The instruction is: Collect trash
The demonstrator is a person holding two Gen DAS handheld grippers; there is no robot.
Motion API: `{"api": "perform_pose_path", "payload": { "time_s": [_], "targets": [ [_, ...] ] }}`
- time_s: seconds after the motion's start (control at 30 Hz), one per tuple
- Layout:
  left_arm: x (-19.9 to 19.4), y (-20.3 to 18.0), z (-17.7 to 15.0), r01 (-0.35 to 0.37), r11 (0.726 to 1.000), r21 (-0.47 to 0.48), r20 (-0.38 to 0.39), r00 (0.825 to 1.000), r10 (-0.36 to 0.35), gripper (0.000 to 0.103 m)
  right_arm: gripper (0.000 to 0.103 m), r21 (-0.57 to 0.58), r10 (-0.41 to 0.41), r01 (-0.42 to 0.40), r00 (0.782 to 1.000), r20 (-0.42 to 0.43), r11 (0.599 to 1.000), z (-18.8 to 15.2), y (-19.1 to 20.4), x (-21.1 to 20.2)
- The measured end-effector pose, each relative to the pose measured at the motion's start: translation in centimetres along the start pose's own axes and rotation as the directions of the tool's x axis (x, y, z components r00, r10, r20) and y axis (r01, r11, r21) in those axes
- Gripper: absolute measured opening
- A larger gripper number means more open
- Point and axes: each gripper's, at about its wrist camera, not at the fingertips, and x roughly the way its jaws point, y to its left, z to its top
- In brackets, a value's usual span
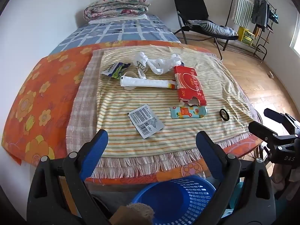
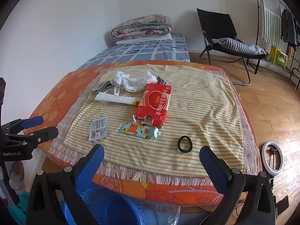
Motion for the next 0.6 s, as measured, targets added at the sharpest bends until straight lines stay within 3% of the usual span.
{"api": "perform_pose_path", "payload": {
  "time_s": [0.27,0.6],
  "targets": [
    [-0.01,-0.43,-0.13,-0.039,0.999,0.020,0.005,0.999,0.039,0.097,0.102,-0.012,-0.007,0.007,1.000,0.002,1.000,0.00,0.44,0.05],
    [-0.03,-0.41,0.43,-0.035,0.999,0.014,0.007,0.999,0.035,0.097,0.102,-0.014,-0.003,0.003,1.000,0.000,1.000,0.02,0.46,0.12]
  ]
}}
